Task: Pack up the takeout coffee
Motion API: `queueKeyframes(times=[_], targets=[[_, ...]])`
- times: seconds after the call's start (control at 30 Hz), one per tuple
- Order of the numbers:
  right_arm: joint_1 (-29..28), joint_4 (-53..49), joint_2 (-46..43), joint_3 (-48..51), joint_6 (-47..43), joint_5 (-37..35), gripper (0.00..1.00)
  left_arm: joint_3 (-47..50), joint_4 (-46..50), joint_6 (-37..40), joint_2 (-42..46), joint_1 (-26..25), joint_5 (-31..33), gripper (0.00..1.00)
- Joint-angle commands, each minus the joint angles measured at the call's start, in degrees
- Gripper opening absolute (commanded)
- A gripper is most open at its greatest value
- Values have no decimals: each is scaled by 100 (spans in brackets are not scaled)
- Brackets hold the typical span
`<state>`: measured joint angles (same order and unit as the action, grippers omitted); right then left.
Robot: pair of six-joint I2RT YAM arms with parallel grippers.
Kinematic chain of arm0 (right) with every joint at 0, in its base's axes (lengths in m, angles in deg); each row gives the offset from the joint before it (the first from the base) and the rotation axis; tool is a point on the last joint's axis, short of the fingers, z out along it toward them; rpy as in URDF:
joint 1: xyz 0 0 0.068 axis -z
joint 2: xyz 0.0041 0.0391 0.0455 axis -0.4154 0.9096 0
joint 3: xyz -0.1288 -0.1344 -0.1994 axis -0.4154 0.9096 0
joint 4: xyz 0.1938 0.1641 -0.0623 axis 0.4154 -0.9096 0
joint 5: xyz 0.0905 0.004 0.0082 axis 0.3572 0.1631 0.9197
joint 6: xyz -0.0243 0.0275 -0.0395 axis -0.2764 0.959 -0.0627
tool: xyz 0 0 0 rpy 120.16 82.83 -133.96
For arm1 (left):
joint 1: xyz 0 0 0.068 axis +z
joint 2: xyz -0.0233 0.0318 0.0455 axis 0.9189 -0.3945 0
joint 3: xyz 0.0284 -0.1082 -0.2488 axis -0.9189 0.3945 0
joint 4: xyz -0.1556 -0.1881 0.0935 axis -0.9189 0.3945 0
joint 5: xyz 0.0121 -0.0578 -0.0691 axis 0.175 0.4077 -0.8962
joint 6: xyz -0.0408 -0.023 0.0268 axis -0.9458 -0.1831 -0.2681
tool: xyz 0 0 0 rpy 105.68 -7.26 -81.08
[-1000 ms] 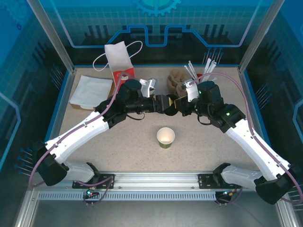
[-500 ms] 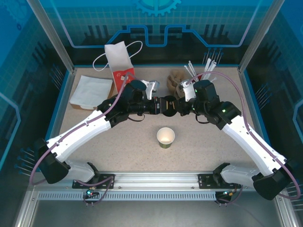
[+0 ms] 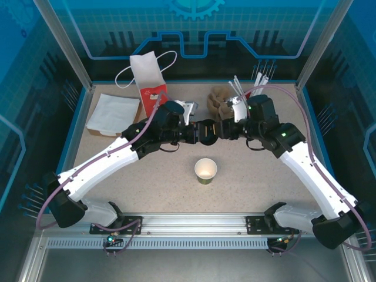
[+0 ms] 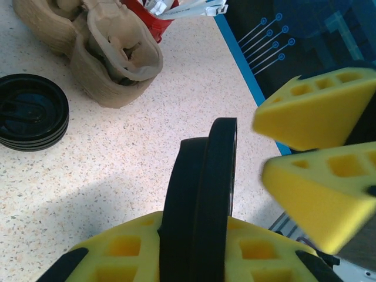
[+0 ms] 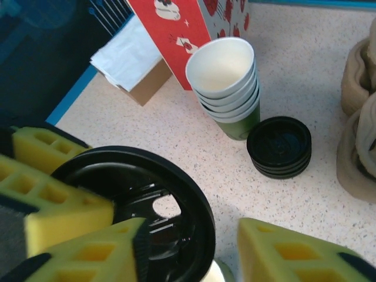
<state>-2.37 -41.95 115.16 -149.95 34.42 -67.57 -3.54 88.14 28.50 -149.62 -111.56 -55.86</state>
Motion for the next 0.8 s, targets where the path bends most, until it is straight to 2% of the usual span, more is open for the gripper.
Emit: queueKeyframes(times=[0.0, 0.1, 0.2, 0.37, 0.53, 0.77], targets=[[353, 315, -305, 203, 352, 1016, 53, 128, -231, 80, 138, -36, 188, 6], [652, 630, -411, 548, 509, 1737, 61, 267, -524, 65, 258, -29, 113, 6], [876, 893, -407, 832, 650, 2345, 61, 394, -762, 53, 370, -34, 27, 5], [1050, 1161, -285, 1094, 770, 2973, 60, 567, -1087, -33, 552, -31, -78, 6], [1209, 2008, -196, 1411, 1289, 3843, 52, 630, -1276, -132, 602, -29, -274, 5], [1237, 2065, -112, 1381, 1404, 4045, 34, 609, -1345, -225, 528, -34, -366, 4]])
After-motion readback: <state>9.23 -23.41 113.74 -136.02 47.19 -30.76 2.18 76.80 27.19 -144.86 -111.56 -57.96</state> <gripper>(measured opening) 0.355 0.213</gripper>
